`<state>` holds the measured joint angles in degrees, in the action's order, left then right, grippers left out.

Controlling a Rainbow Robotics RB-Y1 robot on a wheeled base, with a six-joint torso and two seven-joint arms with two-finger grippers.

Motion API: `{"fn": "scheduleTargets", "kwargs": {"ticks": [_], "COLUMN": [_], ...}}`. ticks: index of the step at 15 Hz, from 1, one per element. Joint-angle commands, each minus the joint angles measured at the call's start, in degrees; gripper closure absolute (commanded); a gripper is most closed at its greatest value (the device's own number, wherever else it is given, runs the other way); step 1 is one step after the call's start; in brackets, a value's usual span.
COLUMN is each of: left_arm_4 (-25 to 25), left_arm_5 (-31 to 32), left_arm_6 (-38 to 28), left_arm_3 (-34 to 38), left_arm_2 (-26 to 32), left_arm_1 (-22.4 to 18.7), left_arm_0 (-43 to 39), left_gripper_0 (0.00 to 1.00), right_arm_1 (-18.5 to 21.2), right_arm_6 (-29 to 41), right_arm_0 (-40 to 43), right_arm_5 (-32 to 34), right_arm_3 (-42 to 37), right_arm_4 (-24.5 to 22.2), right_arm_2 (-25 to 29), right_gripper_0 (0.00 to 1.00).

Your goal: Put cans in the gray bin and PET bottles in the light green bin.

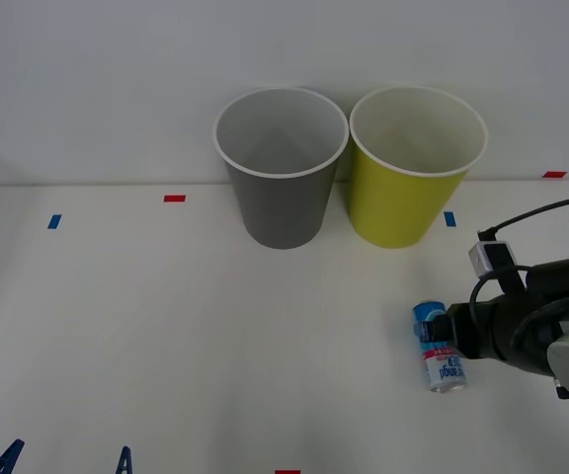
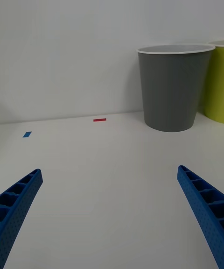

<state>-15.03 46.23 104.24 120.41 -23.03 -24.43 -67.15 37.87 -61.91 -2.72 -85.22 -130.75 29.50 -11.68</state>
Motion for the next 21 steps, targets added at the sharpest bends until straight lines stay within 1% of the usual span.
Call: {"fn": "scheduleTargets", "kwargs": {"ticks": [1, 3, 6, 12, 19, 21], "left_arm_4": [0.0, 0.0, 0.0, 0.0, 0.0, 0.0], "left_arm_5": [0.0, 0.0, 0.0, 0.0, 0.0, 0.0], "left_arm_6": [0.0, 0.0, 0.0, 0.0, 0.0, 0.0], "left_arm_3": [0.0, 0.0, 0.0, 0.0, 0.0, 0.0], "left_arm_2": [0.0, 0.0, 0.0, 0.0, 0.0, 0.0], "left_arm_1": [0.0, 0.0, 0.0, 0.0, 0.0, 0.0], "left_arm_0": [0.0, 0.0, 0.0, 0.0, 0.0, 0.0], "left_gripper_0": [0.00, 0.00, 0.00, 0.00, 0.00, 0.00], "right_arm_1": [-0.2, -0.2, -0.2, -0.4, -4.8, -5.3], "right_arm_6": [-0.7, -1.2, -1.6, -2.2, -1.1, -1.0], "right_arm_0": [-2.3, -3.3, -4.8, -8.1, -10.8, -11.0], "right_arm_5": [0.1, 0.1, 0.1, 0.0, 0.1, 0.0], "right_arm_3": [4.9, 7.4, 9.5, 16.1, 22.6, 23.3], "right_arm_4": [4.1, 6.1, 6.8, 8.6, 8.5, 8.3], "right_arm_2": [-0.1, -0.1, -0.2, -0.3, -0.3, -0.3], "right_gripper_0": [0.00, 0.00, 0.00, 0.00, 0.00, 0.00]}}
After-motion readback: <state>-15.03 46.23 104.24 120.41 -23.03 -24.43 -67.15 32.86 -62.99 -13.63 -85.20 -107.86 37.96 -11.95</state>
